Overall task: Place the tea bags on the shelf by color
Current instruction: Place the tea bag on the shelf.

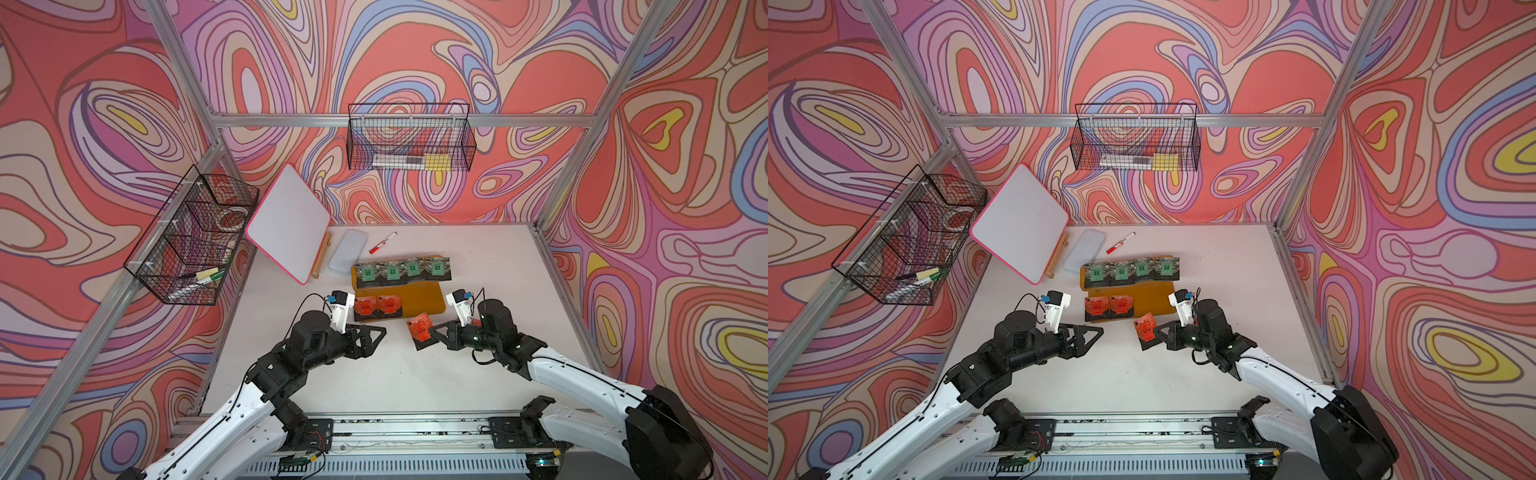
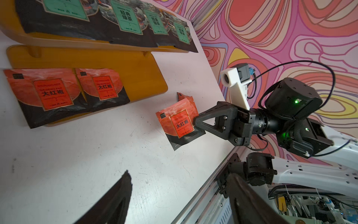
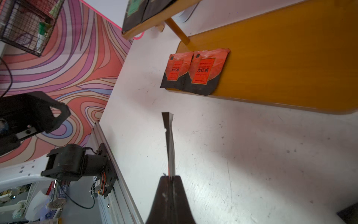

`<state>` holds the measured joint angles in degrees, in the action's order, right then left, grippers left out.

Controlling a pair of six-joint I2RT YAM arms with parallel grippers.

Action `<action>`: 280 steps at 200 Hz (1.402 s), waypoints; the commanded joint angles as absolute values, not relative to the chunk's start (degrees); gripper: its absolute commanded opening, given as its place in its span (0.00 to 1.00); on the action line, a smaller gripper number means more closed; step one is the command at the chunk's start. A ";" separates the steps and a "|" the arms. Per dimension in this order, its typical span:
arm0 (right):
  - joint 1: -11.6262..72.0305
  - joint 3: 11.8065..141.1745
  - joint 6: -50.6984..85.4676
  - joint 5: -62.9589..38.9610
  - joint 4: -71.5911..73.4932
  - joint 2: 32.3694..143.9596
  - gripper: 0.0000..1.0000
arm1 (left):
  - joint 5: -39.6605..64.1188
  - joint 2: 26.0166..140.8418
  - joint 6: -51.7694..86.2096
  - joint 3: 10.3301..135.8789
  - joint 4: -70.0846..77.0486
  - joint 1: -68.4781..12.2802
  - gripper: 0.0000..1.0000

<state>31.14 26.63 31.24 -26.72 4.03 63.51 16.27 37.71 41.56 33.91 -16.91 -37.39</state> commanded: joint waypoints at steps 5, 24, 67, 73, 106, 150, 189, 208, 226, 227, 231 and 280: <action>30.85 29.06 34.15 -19.88 4.78 66.35 0.00 | 12.89 36.06 40.69 32.44 -19.76 -36.91 0.81; 30.44 29.57 36.03 -17.87 7.42 68.70 0.00 | 12.50 35.51 40.44 32.26 -20.10 -36.93 0.82; 28.47 32.25 40.32 -17.49 13.39 76.70 0.00 | 12.44 35.33 40.43 31.90 -20.25 -36.92 0.81; 28.36 32.84 40.93 -17.62 14.00 77.83 0.00 | 12.40 35.25 40.43 31.90 -20.23 -36.94 0.81; 27.39 35.38 43.38 -18.54 17.44 83.51 0.00 | 12.33 34.65 40.68 31.82 -20.48 -36.96 0.81; 26.41 36.77 46.50 -18.36 20.71 88.33 0.00 | 11.74 33.66 40.87 31.55 -20.84 -36.92 0.81; 26.05 36.61 49.27 -19.16 23.71 91.16 0.00 | 11.82 33.59 41.13 31.38 -20.65 -36.96 0.81; 26.06 35.89 49.75 -19.17 24.26 91.06 0.00 | 11.79 33.41 41.22 31.22 -20.65 -36.93 0.81; 26.10 35.21 50.06 -18.82 24.09 90.38 0.00 | 11.74 33.23 41.39 30.94 -20.53 -36.93 0.81; 26.06 35.18 50.12 -18.81 24.08 90.32 0.00 | 11.76 33.23 41.39 30.94 -20.55 -36.92 0.81; 26.05 35.04 50.29 -18.72 24.01 90.20 0.00 | 11.72 33.22 41.47 30.86 -20.42 -36.91 0.81; 26.03 31.53 54.11 -16.91 27.01 88.42 0.00 | 11.70 32.79 42.01 30.50 -19.97 -36.94 0.81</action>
<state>26.28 33.69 51.62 -18.63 24.23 90.00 12.23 33.69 41.87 31.31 -20.21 -37.39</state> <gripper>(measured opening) 0.042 0.810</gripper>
